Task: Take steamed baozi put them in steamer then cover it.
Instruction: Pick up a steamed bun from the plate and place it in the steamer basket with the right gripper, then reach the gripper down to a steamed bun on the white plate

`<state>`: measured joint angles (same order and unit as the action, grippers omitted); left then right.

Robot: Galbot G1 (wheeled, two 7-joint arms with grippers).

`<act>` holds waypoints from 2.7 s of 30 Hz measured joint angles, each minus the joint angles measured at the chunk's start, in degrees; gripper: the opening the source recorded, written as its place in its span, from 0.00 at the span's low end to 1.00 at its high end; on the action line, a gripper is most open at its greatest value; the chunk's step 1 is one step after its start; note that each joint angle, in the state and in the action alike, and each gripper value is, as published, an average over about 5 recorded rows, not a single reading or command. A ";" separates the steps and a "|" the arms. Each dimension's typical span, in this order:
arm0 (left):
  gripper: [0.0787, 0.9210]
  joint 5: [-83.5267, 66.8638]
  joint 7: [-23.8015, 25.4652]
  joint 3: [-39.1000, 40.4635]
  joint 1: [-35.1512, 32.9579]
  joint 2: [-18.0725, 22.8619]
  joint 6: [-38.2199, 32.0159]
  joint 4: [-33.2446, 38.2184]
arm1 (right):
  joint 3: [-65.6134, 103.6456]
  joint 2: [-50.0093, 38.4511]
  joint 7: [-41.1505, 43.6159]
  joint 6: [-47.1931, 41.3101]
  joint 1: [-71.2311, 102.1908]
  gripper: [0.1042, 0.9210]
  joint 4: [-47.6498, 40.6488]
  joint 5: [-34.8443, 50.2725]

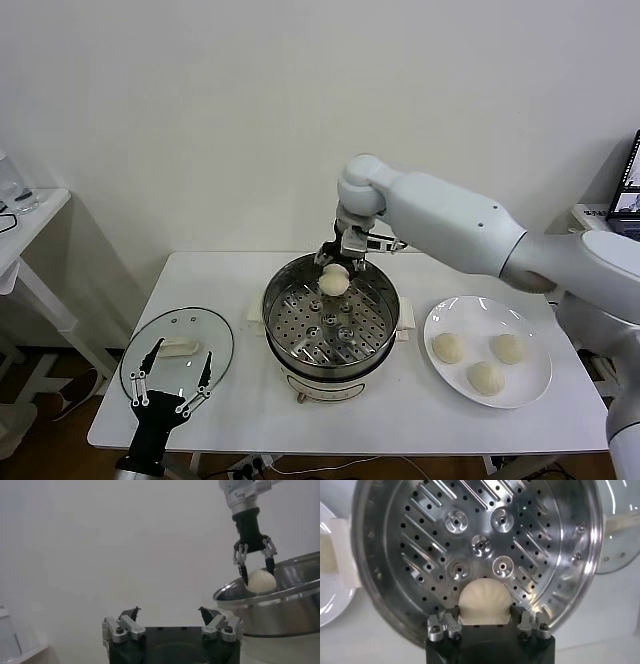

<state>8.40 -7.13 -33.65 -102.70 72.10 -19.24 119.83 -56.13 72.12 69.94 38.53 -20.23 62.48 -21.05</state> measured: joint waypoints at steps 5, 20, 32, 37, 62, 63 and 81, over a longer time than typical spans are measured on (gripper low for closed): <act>0.88 0.04 -0.31 -0.04 0.00 0.02 0.12 -0.02 | 0.38 0.98 -0.37 0.29 1.31 0.74 -0.93 -1.54; 0.88 0.04 -0.56 -0.18 0.26 -0.06 0.04 -0.24 | 0.87 -3.09 1.68 -4.37 -0.92 0.88 2.51 4.21; 0.88 0.03 -0.60 0.63 1.10 -0.88 -0.33 -0.13 | -7.50 -15.84 5.17 -23.75 -11.39 0.88 3.97 25.60; 0.88 -0.15 -0.67 1.08 1.68 -1.06 -0.39 -0.34 | -13.27 -22.54 2.78 -30.68 -12.40 0.88 4.59 32.49; 0.88 -0.29 -1.14 0.65 1.53 -0.29 -0.21 -2.55 | -12.50 -32.72 -7.00 -42.93 5.48 0.88 3.09 36.79; 0.88 -0.29 -1.14 0.61 1.53 -0.30 -0.22 -2.66 | -12.19 -32.70 -7.16 -43.04 6.00 0.88 2.93 36.63; 0.88 -0.34 -1.23 -0.18 1.71 -0.20 -0.37 -3.16 | -8.02 -30.81 -8.96 -43.76 11.71 0.72 -0.40 34.31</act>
<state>8.06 -8.37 -33.83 -101.00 71.90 -19.61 116.67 -64.15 41.31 60.98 -5.23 -8.52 62.07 13.27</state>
